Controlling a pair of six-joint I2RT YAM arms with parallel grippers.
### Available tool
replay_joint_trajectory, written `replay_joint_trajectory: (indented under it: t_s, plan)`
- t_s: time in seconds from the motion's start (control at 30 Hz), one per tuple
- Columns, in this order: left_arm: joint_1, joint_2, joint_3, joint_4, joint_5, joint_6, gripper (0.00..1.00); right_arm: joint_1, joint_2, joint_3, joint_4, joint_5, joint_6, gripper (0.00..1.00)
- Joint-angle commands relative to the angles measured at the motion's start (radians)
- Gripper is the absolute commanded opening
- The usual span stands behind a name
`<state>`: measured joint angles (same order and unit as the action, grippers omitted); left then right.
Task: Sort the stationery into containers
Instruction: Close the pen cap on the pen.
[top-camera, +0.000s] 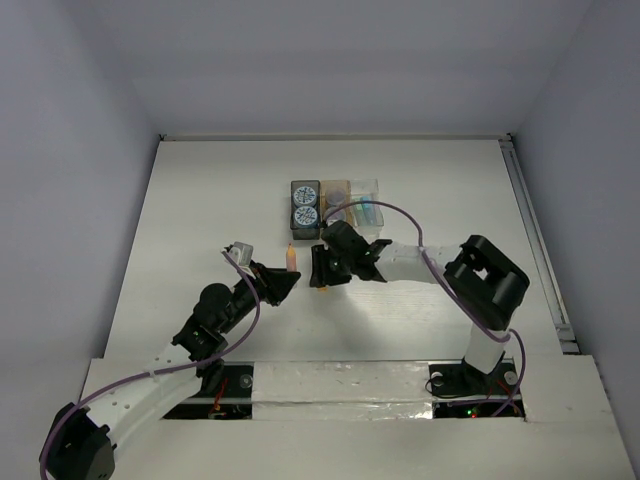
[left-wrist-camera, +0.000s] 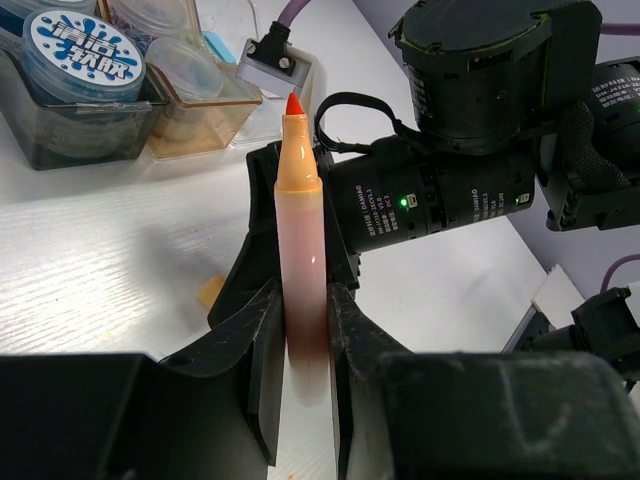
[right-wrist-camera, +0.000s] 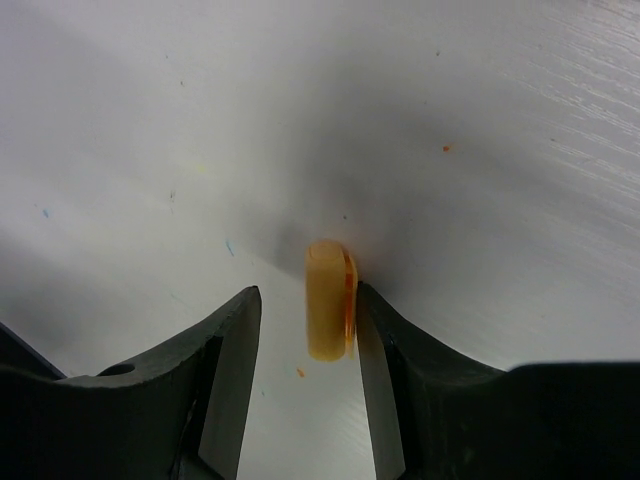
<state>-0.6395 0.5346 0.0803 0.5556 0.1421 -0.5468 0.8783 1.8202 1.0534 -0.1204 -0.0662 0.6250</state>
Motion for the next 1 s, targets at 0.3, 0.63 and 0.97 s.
replay_joint_trajectory:
  t_s: [0.3, 0.63, 0.97]
  plan:
    - [-0.003, -0.007, -0.005, 0.033, 0.001, 0.01, 0.0, 0.005, 0.054, 0.0, -0.042, 0.092, -0.015, 0.0]
    - [-0.003, 0.053, -0.008, 0.162, 0.1, -0.082, 0.0, -0.018, -0.241, -0.098, 0.293, 0.184, -0.027, 0.0]
    - [-0.003, 0.076, 0.021, 0.395, 0.247, -0.28, 0.0, -0.027, -0.461, -0.21, 0.723, 0.114, 0.053, 0.0]
